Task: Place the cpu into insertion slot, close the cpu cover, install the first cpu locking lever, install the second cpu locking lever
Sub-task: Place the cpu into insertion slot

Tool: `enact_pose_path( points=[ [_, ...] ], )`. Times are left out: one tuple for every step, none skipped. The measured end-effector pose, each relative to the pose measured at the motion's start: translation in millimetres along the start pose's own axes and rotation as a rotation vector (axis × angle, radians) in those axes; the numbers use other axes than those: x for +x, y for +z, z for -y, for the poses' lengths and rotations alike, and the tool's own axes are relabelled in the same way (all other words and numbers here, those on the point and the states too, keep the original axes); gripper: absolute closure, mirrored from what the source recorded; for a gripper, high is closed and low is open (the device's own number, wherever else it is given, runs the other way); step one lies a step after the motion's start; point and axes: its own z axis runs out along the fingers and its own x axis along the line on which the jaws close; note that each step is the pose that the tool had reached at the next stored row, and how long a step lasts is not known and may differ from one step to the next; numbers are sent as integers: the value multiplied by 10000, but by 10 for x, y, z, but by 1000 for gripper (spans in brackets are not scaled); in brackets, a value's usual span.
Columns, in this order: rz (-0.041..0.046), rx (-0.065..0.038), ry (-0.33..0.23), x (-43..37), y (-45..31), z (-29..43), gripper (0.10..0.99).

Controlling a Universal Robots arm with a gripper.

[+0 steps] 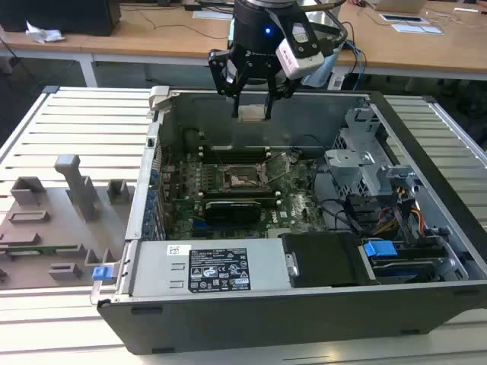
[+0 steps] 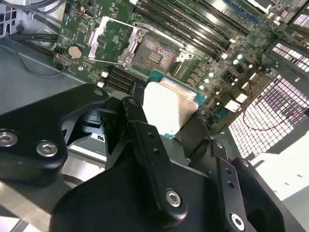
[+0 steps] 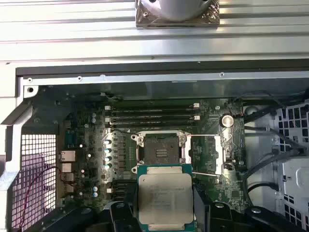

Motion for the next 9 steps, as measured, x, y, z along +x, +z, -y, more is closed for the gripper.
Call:
enact_pose_path(
  points=[
    [-1,1,0,0,0,0,541],
    [0,1,0,0,0,0,541],
    [-1,2,0,0,0,0,541],
    [-1,2,-2,0,3,0,541],
    [-1,2,-7,0,12,0,541],
    [-1,1,-8,0,23,2,541],
    [-1,1,-9,-1,31,2,541],
    [-2,1,-9,-1,38,3,541],
    [-2,2,-9,-1,44,4,541]
  ],
)
